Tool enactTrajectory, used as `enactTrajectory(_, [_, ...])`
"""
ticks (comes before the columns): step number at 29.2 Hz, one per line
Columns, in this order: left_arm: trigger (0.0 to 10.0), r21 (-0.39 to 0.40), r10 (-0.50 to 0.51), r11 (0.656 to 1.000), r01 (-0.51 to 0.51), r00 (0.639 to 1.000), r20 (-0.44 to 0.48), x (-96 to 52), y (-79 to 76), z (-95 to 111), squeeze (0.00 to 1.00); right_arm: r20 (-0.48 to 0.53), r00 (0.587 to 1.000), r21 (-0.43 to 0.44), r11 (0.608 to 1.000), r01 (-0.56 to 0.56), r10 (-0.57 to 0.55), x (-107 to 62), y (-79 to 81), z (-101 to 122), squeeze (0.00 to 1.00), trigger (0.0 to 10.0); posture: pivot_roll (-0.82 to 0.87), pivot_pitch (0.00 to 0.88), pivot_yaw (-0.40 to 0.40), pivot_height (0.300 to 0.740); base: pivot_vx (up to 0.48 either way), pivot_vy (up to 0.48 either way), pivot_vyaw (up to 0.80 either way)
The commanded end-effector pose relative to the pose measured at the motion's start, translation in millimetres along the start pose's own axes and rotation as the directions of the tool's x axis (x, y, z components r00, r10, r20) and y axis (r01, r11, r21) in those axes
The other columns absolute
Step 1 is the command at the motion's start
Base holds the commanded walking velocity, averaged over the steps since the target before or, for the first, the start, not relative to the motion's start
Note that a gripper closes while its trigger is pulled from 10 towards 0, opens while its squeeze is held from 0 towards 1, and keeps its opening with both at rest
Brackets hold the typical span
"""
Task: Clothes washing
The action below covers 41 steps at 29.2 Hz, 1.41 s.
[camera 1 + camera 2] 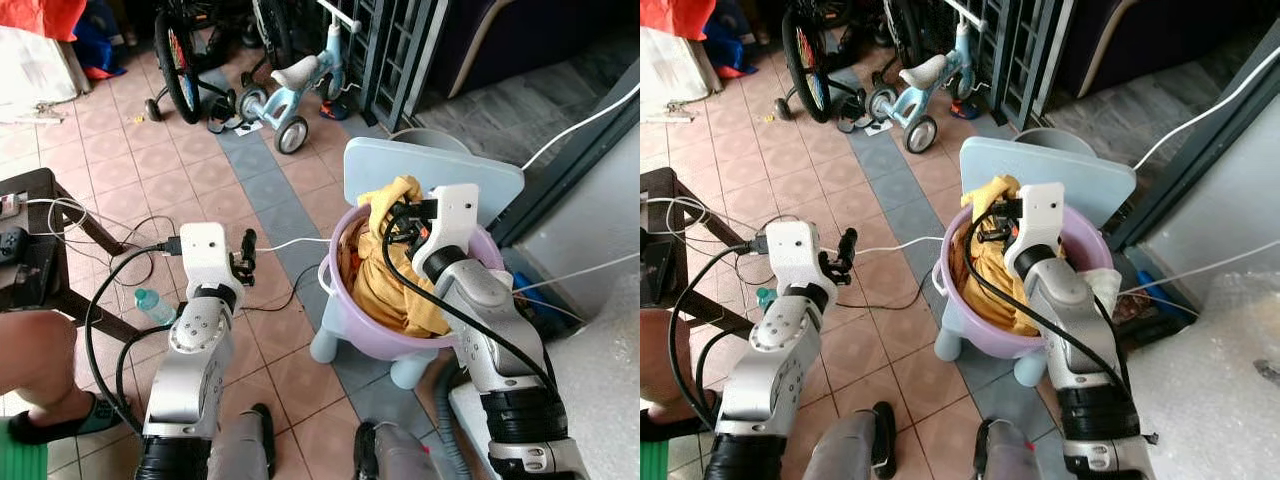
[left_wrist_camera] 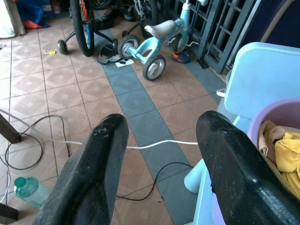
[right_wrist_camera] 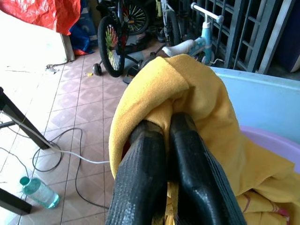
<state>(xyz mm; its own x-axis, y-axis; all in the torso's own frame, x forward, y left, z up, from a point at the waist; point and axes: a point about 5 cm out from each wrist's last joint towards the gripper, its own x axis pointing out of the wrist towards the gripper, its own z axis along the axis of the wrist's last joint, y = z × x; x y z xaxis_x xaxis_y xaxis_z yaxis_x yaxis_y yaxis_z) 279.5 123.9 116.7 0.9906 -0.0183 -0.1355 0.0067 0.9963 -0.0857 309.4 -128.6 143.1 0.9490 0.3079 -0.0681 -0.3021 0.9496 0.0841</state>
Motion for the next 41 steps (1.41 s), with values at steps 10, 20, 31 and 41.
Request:
enactTrajectory(10, [10.0, -0.027, -0.019, 0.999, 0.020, 1.000, 0.013, -8.8, -12.4, 0.8, 0.00, -0.084, 0.996, -0.051, 0.998, -0.044, 0.039, -2.7, 15.8, -19.3, 1.00, 10.0, 0.01, 0.188, -0.055, 0.740, 0.000, 0.000, 0.00])
enactTrajectory(20, [10.0, 0.048, -0.059, 0.997, 0.059, 0.998, 0.014, -15.9, -14.1, 1.9, 0.00, -0.238, 0.967, -0.159, 0.986, 0.057, -0.095, 5.2, 2.3, -49.0, 1.00, 10.0, 0.04, 0.207, -0.024, 0.740, 0.000, 0.000, 0.00])
enactTrajectory(31, [10.0, 0.093, -0.066, 0.993, 0.069, 0.997, -0.032, -42.8, -6.9, -3.8, 0.00, -0.220, 0.892, -0.335, 0.889, 0.311, -0.395, -3.3, -49.8, -60.8, 1.00, 10.0, 0.09, 0.270, -0.008, 0.740, 0.000, 0.000, 0.00])
enactTrajectory(41, [10.0, 0.117, -0.075, 0.990, 0.082, 0.995, -0.070, -67.6, -1.7, 0.4, 0.00, -0.285, 0.875, -0.306, 0.902, 0.305, -0.392, 17.0, -53.1, -66.9, 1.00, 10.0, 0.15, 0.354, 0.021, 0.740, 0.000, 0.000, 0.00])
